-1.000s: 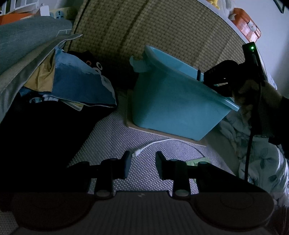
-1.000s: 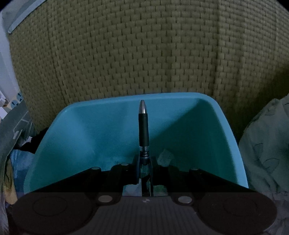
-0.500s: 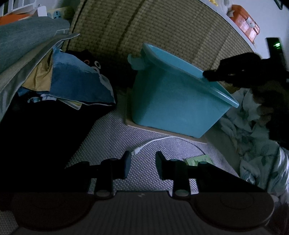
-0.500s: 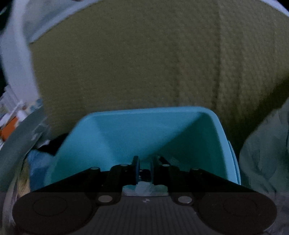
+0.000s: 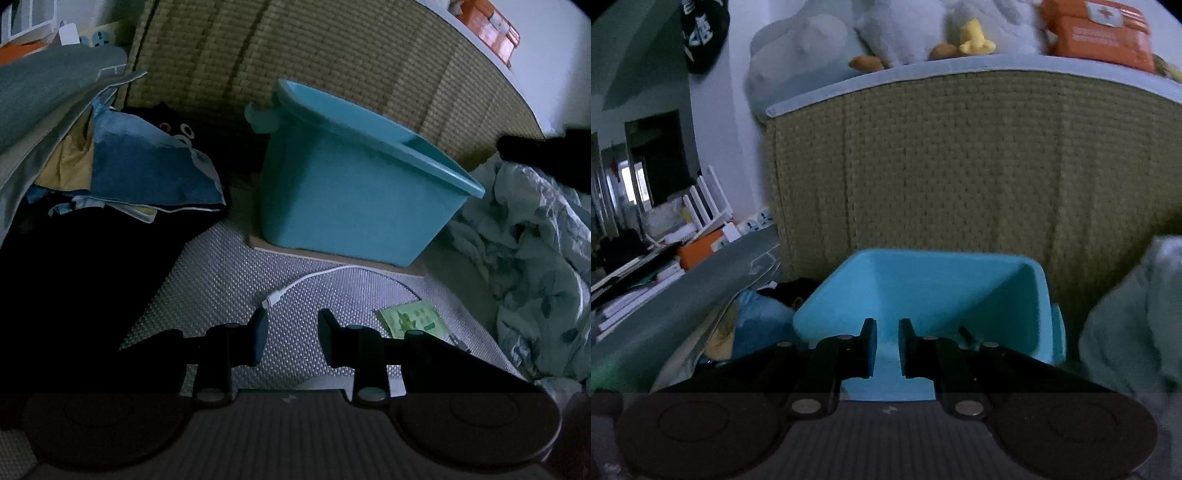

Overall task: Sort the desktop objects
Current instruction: 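Move the right gripper to the green tea-oil sachet on the mat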

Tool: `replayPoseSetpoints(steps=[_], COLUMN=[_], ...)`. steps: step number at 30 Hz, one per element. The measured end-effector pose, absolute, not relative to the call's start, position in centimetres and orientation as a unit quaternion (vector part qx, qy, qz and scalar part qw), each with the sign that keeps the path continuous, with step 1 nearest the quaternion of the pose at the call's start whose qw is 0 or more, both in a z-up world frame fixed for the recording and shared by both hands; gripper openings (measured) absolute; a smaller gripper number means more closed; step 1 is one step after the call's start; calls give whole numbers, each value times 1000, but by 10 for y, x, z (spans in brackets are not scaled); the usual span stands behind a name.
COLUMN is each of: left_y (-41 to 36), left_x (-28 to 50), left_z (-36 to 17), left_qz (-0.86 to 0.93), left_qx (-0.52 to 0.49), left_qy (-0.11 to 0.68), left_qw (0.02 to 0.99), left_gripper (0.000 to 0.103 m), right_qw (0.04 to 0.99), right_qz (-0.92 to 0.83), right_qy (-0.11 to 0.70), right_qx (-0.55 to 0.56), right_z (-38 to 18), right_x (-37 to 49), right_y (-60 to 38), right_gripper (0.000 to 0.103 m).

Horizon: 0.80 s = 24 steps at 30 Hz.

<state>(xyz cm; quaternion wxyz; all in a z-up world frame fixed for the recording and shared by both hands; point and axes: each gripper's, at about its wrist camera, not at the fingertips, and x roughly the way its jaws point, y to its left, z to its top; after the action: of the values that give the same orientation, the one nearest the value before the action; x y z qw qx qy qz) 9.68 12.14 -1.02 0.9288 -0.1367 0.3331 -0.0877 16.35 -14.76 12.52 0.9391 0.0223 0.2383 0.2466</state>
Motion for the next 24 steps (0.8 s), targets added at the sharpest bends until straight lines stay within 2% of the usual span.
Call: replayPoseSetpoints(steps=[12, 24], left_y=[109, 103], left_x=[96, 96], left_z=[-13, -13], left_qz=[-87, -87], left_qx=[-108, -92], left_qy=[342, 346], left_qw=[929, 930], left_gripper=[33, 33], right_qw=[926, 908], right_qz=[203, 189], right_qy=[319, 374], right_qx=[-13, 0], right_z=[45, -4], right_x=[124, 119], right_y=[-179, -175], right_gripper=[15, 21])
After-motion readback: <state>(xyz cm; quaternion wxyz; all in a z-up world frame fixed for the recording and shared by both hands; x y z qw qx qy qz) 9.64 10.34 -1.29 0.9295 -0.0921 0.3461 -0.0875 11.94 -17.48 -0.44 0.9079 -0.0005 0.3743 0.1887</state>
